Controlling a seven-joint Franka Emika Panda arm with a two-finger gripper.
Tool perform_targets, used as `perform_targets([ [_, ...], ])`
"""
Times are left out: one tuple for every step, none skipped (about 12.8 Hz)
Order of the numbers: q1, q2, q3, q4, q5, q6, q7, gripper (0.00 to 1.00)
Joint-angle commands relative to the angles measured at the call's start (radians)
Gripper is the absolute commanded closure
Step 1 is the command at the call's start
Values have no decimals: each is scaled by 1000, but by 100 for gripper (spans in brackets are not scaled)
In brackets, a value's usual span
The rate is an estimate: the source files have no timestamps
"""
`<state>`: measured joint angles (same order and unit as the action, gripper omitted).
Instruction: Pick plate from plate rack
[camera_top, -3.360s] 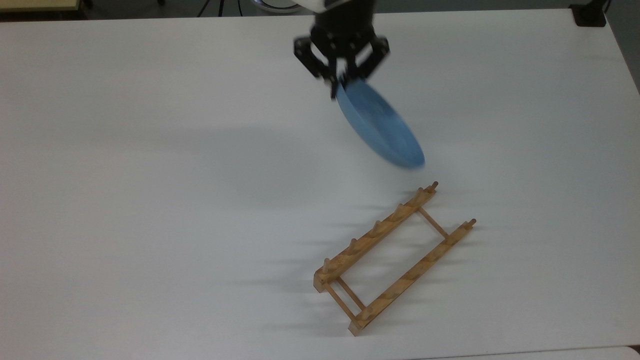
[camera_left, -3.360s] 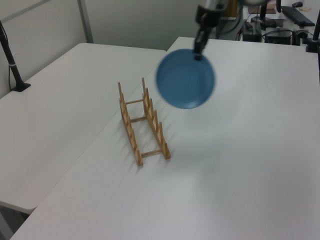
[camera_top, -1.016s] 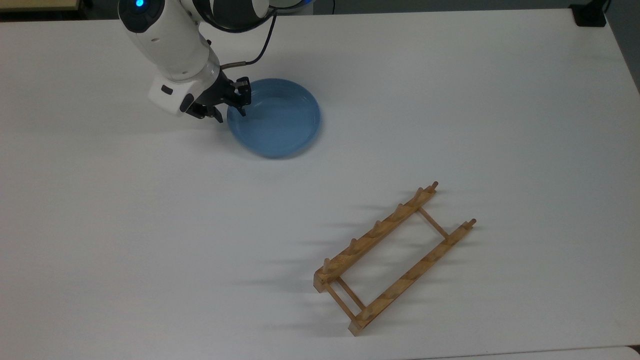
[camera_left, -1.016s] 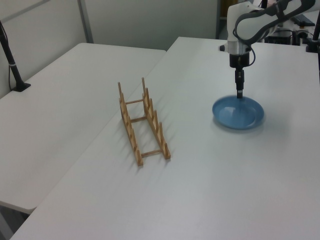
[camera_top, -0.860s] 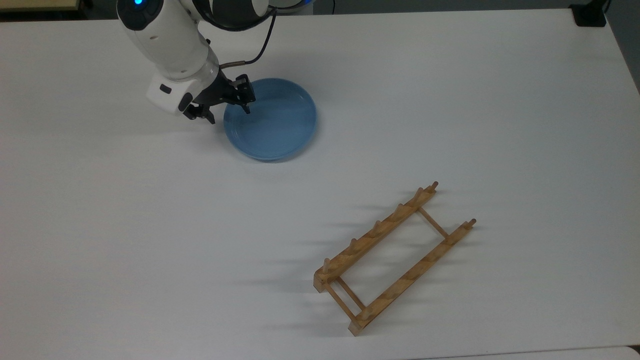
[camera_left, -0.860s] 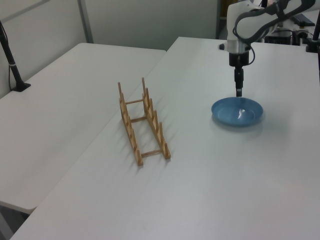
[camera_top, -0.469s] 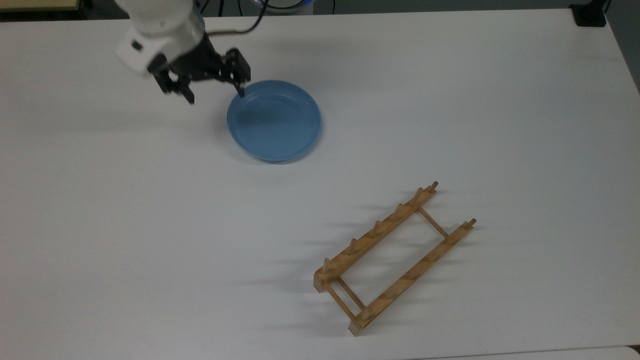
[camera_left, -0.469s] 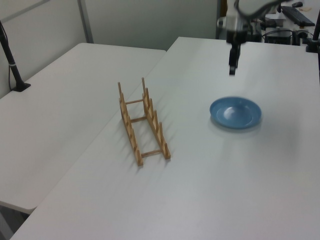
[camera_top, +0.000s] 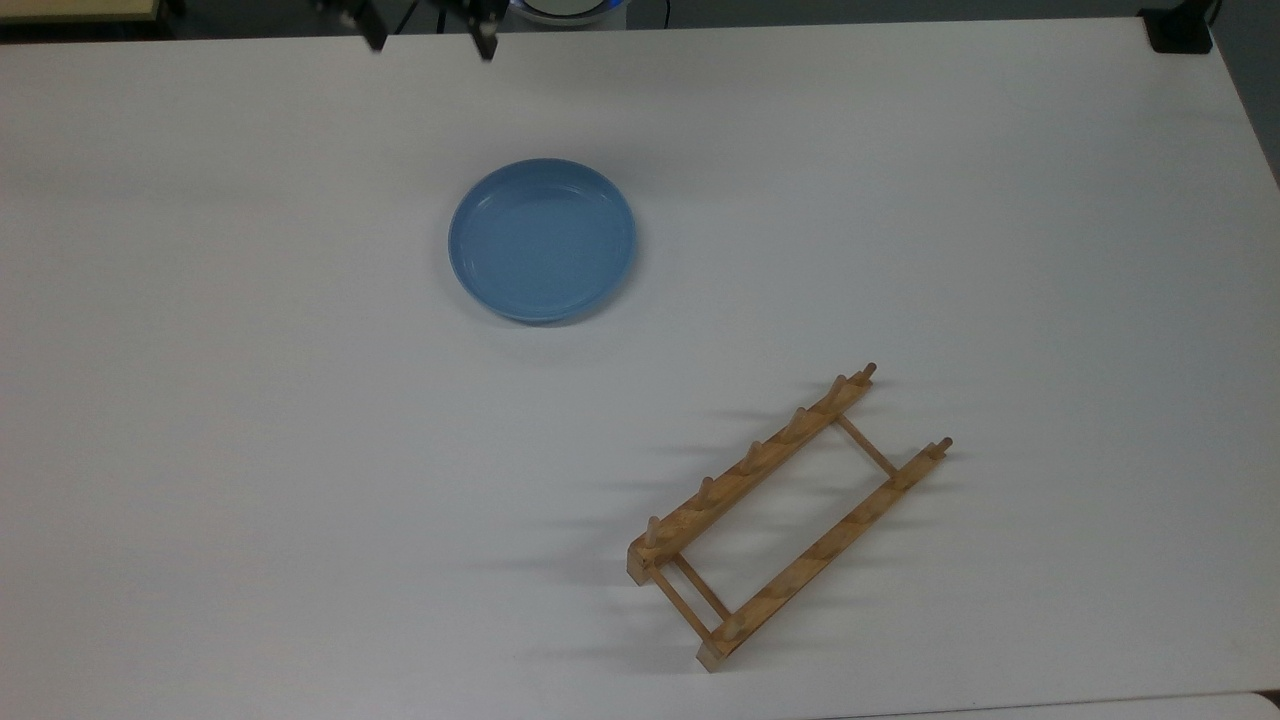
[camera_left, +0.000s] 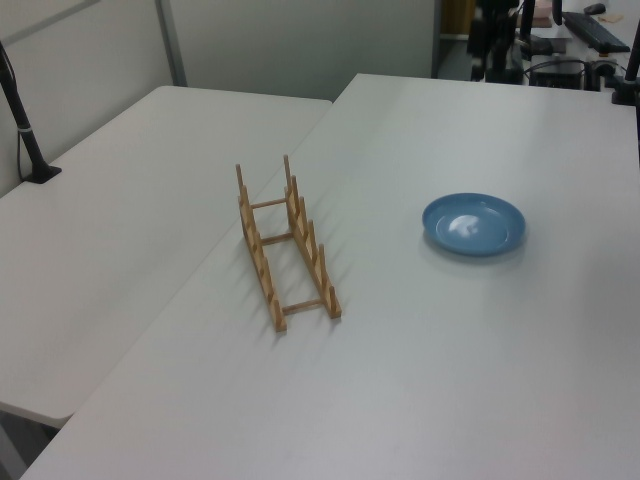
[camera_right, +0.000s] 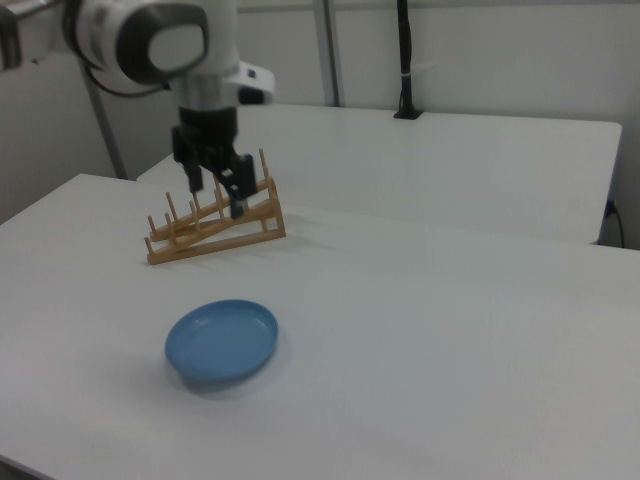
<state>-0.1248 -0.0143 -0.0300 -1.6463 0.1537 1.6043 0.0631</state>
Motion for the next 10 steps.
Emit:
perform_targets([
  [106, -44, -48, 23, -13, -72, 168, 0],
  [134, -50, -71, 23, -13, -83, 191, 0],
  [148, -52, -82, 20, -14, -92, 181, 0],
  [151, -49, -82, 19, -23, -80, 164, 0],
  [152, -49, -82, 19, -58, -48, 126, 0],
  [152, -50, -80, 19, -97, 4, 74, 0],
  [152, -49, -79, 17, -127, 49, 28, 0],
  [152, -44, -79, 20, -158, 95, 0, 0],
  [152, -41, -79, 20, -181, 133, -11, 0],
  [151, -38, -79, 20, -197, 147, -11, 0],
])
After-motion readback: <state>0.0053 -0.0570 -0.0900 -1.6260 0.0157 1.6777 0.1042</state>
